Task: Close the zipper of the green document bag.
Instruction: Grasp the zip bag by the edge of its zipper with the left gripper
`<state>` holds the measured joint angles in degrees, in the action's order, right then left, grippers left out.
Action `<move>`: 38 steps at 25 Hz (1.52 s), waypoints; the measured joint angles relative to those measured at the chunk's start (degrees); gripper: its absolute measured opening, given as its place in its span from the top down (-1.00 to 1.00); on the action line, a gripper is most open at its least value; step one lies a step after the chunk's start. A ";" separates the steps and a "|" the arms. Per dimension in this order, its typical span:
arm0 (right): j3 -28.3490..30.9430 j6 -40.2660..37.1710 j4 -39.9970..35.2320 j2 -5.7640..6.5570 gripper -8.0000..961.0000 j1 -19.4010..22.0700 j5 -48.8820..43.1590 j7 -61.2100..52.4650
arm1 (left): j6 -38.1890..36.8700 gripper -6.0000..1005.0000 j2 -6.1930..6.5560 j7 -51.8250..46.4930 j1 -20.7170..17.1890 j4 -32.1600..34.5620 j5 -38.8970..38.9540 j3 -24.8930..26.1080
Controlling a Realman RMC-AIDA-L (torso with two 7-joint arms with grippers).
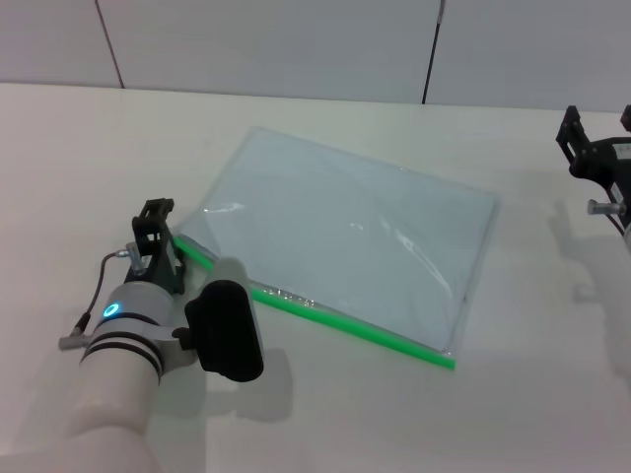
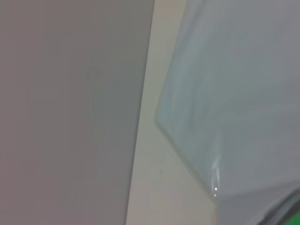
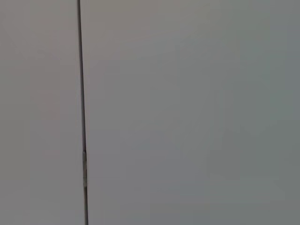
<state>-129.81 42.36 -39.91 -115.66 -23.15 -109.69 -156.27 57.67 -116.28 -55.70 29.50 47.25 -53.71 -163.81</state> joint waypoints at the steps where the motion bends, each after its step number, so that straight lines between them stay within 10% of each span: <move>1: 0.00 0.00 0.00 0.00 -0.49 -0.02 -0.02 0.00 | 0.00 -0.20 0.00 0.00 0.00 0.00 0.00 0.00; 38: -0.11 0.15 -0.32 -0.18 -0.48 -0.10 -0.08 0.51 | -5.20 -0.08 -0.19 7.50 0.44 0.02 -2.74 -0.10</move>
<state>-129.93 42.51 -40.23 -115.84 -23.25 -109.77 -155.75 52.48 -116.47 -48.21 29.93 47.27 -56.45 -163.91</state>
